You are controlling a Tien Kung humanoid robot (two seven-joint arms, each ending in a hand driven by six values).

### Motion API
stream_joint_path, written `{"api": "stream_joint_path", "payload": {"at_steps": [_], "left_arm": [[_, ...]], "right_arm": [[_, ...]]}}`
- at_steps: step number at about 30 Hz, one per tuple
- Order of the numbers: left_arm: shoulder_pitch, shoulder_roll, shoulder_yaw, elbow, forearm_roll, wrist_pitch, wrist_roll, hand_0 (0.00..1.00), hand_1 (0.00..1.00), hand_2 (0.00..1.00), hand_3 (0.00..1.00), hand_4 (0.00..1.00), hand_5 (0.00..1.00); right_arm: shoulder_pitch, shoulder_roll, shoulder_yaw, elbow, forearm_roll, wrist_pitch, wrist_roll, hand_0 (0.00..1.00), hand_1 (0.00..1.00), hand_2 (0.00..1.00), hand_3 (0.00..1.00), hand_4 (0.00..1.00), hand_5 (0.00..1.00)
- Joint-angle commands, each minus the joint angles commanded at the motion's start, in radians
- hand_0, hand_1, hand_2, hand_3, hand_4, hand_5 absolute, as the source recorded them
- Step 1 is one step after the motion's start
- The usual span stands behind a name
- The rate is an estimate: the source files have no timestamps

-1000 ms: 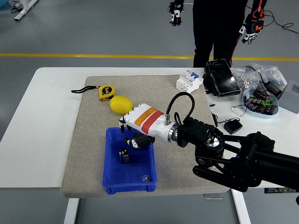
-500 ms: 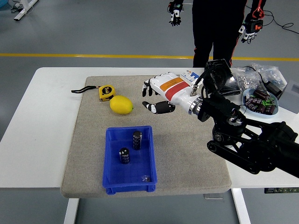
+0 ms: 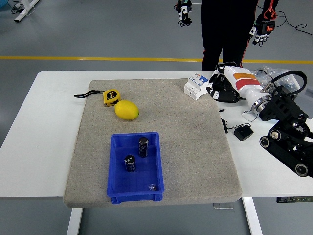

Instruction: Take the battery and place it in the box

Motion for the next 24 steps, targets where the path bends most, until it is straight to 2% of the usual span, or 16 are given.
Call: {"api": "stream_joint_path", "payload": {"at_steps": [5,6,11,12,17,18,24], "left_arm": [[0.002,-0.003,0.002,0.0,-0.005,0.0,0.0,0.667,0.658,0.659,0.578,0.626,0.571],[0.003,-0.004,0.002,0.001,-0.005,0.0,0.001,0.667,0.659,0.66,0.579,0.625,0.571],[0.006,-0.006,-0.001,0.001,-0.002,-0.001,0.002,0.667,0.659,0.66,0.579,0.625,0.571],[0.006,-0.007,-0.002,0.001,-0.001,-0.001,0.002,0.665,0.66,0.66,0.578,0.624,0.568],[0.009,-0.008,-0.004,0.002,-0.001,-0.002,0.003,0.665,0.66,0.66,0.578,0.624,0.568],[0.009,-0.009,-0.005,0.002,0.0,-0.003,0.003,0.666,0.66,0.659,0.578,0.624,0.57],[0.01,-0.009,-0.013,0.004,0.007,-0.003,0.004,0.664,0.659,0.66,0.578,0.624,0.57]], "right_arm": [[-0.049,-0.022,0.072,-0.019,0.023,0.019,-0.018,0.491,0.53,0.613,0.553,0.725,0.339],[-0.056,-0.025,0.085,-0.022,0.033,0.017,-0.019,0.555,0.609,0.72,0.6,0.767,0.351],[-0.079,-0.036,0.13,-0.034,0.145,-0.012,0.0,0.555,0.609,0.72,0.6,0.767,0.351],[-0.083,-0.038,0.136,-0.036,0.177,-0.019,0.011,0.636,0.671,0.777,0.719,0.879,0.446],[-0.112,-0.043,0.181,-0.04,0.347,-0.033,0.061,0.636,0.671,0.777,0.719,0.879,0.446],[-0.117,-0.042,0.191,-0.041,0.369,-0.033,0.067,0.668,0.681,0.796,0.778,0.953,0.534],[-0.14,-0.045,0.232,-0.042,0.428,-0.031,0.084,0.672,0.681,0.792,0.791,0.957,0.534]]}}
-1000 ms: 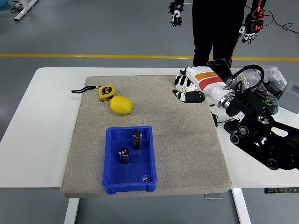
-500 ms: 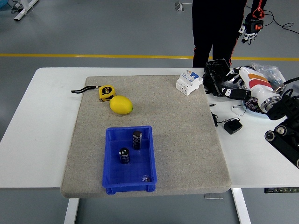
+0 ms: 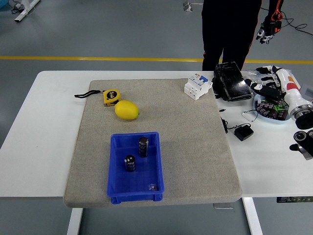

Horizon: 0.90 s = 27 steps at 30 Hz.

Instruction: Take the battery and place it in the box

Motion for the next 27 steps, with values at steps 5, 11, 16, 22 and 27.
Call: {"api": "stream_joint_path", "payload": {"at_steps": [5,11,16,22,27], "left_arm": [[-0.004,-0.002,-0.005,0.001,0.008,0.002,-0.001,0.664,0.659,0.66,0.578,0.624,0.57],[-0.006,-0.003,-0.01,0.002,0.016,0.003,-0.001,0.662,0.659,0.66,0.578,0.625,0.573],[-0.011,-0.003,-0.011,0.002,0.019,0.006,-0.001,0.662,0.655,0.659,0.578,0.625,0.573],[-0.013,-0.007,-0.004,0.002,0.007,0.007,-0.002,0.661,0.655,0.659,0.579,0.625,0.573],[-0.01,-0.008,0.007,0.001,-0.01,0.009,-0.004,0.66,0.656,0.659,0.579,0.625,0.573]], "right_arm": [[-0.005,-0.004,0.022,0.003,0.009,-0.004,0.006,0.672,0.681,0.792,0.791,0.957,0.534],[-0.009,-0.011,0.034,-0.001,0.024,-0.01,0.01,0.672,0.681,0.79,0.786,0.955,0.535],[-0.007,-0.015,0.041,-0.001,0.036,-0.018,0.004,0.671,0.68,0.779,0.781,0.953,0.533],[-0.005,-0.017,0.042,0.0,0.036,-0.017,0.005,0.669,0.676,0.777,0.769,0.946,0.527],[-0.005,-0.016,0.037,0.0,0.035,-0.021,0.0,0.667,0.674,0.774,0.764,0.943,0.525]]}}
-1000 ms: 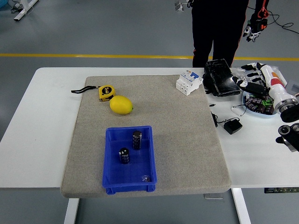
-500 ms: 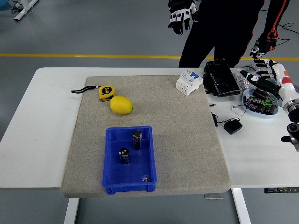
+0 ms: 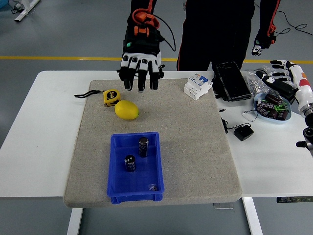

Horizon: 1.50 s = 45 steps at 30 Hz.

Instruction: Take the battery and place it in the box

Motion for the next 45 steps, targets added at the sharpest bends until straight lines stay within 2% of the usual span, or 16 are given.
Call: {"api": "stream_joint_path", "payload": {"at_steps": [9,20,45], "left_arm": [[0.002,0.001,0.008,-0.001,-0.004,-0.007,-0.001,0.66,0.656,0.66,0.579,0.625,0.574],[0.017,0.0,0.025,0.0,-0.036,0.013,-0.002,0.662,0.655,0.656,0.58,0.625,0.576],[0.013,0.0,0.004,-0.002,0.002,0.007,0.003,0.66,0.656,0.657,0.579,0.625,0.577]], "right_arm": [[-0.018,0.0,0.013,-0.008,0.01,-0.011,0.007,0.658,0.662,0.763,0.759,0.936,0.524],[-0.027,0.001,0.01,-0.009,0.013,-0.015,0.007,0.65,0.659,0.759,0.761,0.933,0.524],[-0.032,-0.01,0.014,0.004,0.0,-0.02,0.009,0.61,0.636,0.748,0.747,0.912,0.512]]}}
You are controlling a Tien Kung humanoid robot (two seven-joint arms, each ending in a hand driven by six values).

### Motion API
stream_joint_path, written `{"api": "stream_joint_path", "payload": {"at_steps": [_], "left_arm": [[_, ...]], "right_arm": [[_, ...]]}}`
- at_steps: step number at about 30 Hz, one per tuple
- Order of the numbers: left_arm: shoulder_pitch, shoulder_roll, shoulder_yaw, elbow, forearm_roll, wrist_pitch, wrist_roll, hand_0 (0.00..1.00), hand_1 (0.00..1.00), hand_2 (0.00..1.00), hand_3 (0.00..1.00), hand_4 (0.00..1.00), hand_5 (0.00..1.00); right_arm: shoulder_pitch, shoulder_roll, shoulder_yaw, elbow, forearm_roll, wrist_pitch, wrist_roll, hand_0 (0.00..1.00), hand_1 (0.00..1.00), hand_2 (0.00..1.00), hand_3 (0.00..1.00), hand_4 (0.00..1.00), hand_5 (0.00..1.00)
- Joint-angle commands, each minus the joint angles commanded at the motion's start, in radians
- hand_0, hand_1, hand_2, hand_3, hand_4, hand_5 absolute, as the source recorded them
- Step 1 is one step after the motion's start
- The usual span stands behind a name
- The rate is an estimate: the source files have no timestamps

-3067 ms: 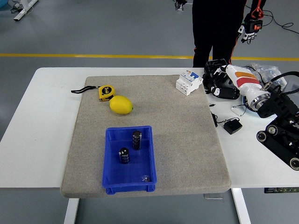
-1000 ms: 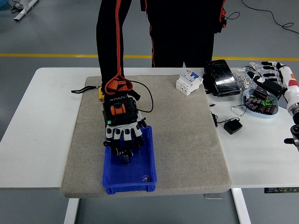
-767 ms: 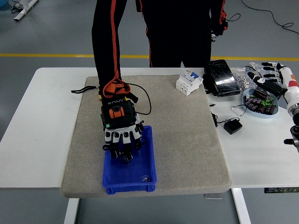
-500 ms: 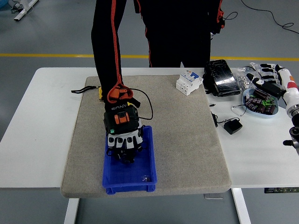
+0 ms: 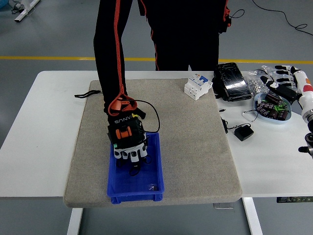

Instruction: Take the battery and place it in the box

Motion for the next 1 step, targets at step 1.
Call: {"api": "stream_joint_path", "payload": {"at_steps": [1], "left_arm": [[-0.001,0.0,-0.001,0.0,0.005,-0.001,0.0,0.66,0.656,0.657,0.579,0.625,0.577]], "right_arm": [[0.002,-0.002,-0.003,0.001,0.0,0.0,0.0,0.61,0.636,0.748,0.747,0.912,0.512]]}}
